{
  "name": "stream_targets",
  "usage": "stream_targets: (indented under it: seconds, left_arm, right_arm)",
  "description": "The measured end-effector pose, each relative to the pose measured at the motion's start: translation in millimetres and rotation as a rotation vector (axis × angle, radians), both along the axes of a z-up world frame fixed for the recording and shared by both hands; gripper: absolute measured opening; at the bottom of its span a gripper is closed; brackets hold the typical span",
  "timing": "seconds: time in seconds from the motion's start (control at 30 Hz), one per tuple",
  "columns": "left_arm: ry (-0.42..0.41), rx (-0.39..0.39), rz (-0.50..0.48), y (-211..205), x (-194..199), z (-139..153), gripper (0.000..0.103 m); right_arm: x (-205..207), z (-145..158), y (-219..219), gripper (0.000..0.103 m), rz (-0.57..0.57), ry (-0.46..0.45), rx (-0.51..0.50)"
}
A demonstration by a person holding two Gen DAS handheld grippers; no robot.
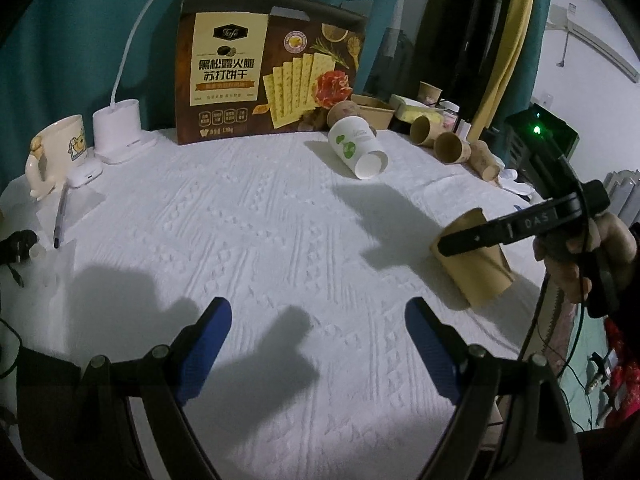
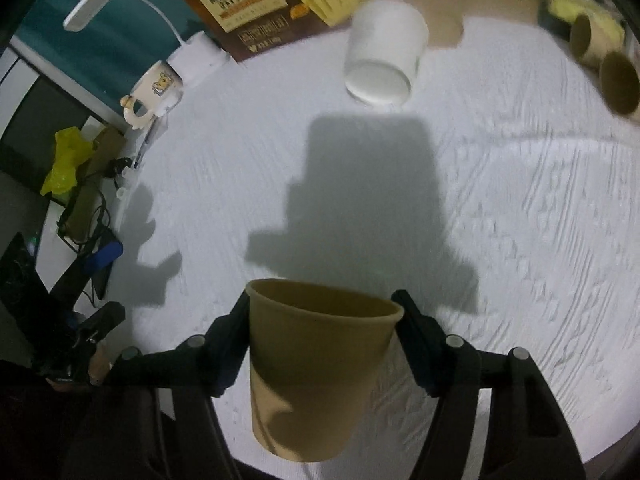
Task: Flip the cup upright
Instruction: 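Lift the brown kraft cup with the right gripper and turn it upright, then lower the upright brown cup onto the tablecloth and open the right gripper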
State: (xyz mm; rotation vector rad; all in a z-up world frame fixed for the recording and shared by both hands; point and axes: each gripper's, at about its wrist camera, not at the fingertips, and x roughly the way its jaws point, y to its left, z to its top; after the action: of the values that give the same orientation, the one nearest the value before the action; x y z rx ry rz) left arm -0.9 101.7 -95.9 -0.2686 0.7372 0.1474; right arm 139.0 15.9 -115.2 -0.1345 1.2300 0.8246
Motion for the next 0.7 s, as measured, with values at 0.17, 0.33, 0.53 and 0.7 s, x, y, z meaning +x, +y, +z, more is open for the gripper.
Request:
stream_targets:
  seconds: [0.17, 0.33, 0.53, 0.7]
  left_arm:
    - [-0.001, -0.010, 0.018, 2, 1, 1, 0.089]
    - [0.001, 0.094, 0.044, -8, 4, 2, 0.089]
    - [-0.016, 0.126, 0.035, -16, 5, 6, 0.089]
    - [-0.010, 0.115, 0.037, -17, 7, 6, 0.089]
  right_arm:
    - [-3, 23, 0, 0.065, -0.054, -0.266, 0.025]
    - [-18, 26, -7, 0.065, -0.135, -0.563, 0.043]
    - [-34, 15, -13, 0.065, -0.221, -0.667, 0.067]
    - [-39, 16, -19, 0.065, -0.225, -0.671, 0.080]
